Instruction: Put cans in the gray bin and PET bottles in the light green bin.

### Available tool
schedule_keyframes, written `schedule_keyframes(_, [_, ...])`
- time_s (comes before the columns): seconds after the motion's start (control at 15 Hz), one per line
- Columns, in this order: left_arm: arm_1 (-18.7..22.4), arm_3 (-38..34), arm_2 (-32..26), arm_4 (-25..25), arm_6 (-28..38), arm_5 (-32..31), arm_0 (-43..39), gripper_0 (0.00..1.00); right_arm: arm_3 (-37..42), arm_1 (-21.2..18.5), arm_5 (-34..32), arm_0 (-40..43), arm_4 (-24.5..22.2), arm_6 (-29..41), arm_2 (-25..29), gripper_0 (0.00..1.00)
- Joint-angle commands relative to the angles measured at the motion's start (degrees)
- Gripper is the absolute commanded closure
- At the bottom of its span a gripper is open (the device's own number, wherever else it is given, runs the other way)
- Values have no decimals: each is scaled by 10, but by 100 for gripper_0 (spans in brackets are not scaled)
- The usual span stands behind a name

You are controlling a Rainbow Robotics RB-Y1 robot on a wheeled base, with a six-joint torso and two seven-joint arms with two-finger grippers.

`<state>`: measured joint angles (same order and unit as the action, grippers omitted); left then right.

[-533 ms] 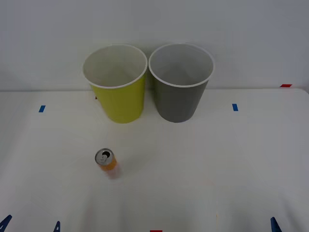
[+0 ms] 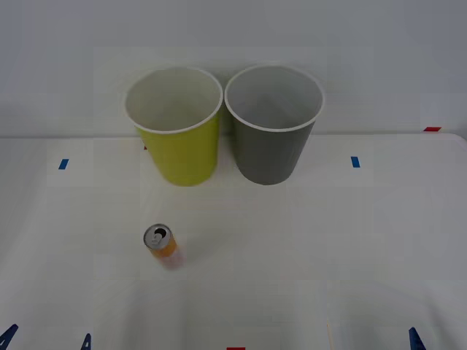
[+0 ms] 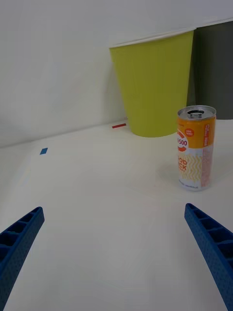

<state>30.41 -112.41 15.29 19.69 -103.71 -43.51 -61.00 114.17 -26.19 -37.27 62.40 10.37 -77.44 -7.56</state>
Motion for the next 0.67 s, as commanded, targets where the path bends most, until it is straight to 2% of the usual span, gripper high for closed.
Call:
schedule_keyframes(0.07, [0,0,0,0,0,0,0,0,0,0,0,0,0,0,0,0])
schedule_keyframes(0.67, [0,0,0,0,0,0,0,0,0,0,0,0,0,0,0,0])
